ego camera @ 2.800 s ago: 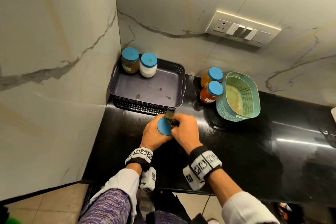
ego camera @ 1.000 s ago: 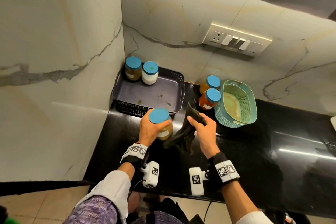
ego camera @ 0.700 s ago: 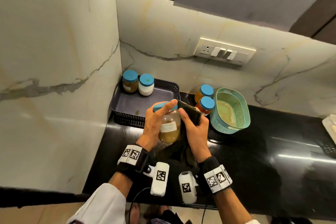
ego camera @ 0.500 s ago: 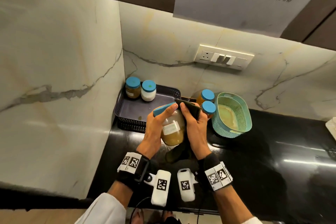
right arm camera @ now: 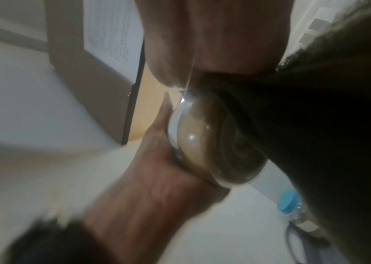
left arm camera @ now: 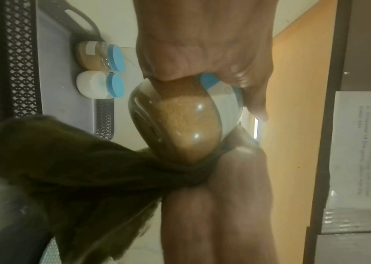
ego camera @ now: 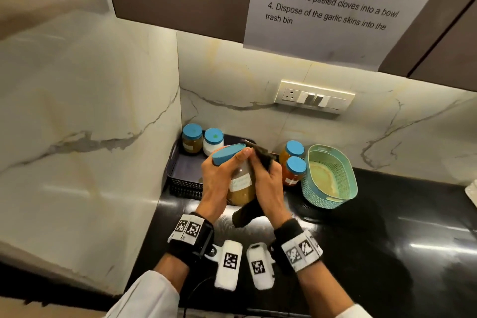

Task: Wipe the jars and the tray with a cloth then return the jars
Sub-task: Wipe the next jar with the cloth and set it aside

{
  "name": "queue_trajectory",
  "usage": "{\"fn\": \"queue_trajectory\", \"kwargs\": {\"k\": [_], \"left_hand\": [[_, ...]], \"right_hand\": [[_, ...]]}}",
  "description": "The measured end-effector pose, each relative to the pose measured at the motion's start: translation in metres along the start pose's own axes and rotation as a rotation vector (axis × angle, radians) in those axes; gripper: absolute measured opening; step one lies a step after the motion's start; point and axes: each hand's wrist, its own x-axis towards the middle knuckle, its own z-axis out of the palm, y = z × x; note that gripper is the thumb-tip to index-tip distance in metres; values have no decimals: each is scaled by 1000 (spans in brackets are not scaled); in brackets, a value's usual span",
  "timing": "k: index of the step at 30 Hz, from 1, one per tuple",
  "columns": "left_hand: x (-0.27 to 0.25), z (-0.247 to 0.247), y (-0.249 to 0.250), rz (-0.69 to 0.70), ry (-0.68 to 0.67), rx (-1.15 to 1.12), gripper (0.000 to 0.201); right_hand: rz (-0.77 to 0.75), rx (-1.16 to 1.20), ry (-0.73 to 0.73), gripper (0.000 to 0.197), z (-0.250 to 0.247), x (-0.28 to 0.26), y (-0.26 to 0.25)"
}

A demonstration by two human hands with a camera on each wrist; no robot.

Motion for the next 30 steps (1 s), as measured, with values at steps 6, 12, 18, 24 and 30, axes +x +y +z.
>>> {"fn": "queue_trajectory", "kwargs": {"k": [6, 12, 18, 24, 30], "left_hand": [[2, 6, 10, 85, -95, 45, 47], [10, 3, 5, -13, 3, -43, 56], [8, 16, 6, 67, -25, 31, 60], [17, 11, 11, 37, -19, -13, 76], [12, 18, 12, 52, -47, 23, 56]], "right_hand": [[31, 74, 31, 28, 3, -7, -19], [-259, -59, -51, 42, 4, -28, 2], [23, 13, 2, 29, -2, 13, -27], [-253, -12, -70, 46, 5, -23, -2], [11, 6, -11, 33, 0, 13, -33]]}}
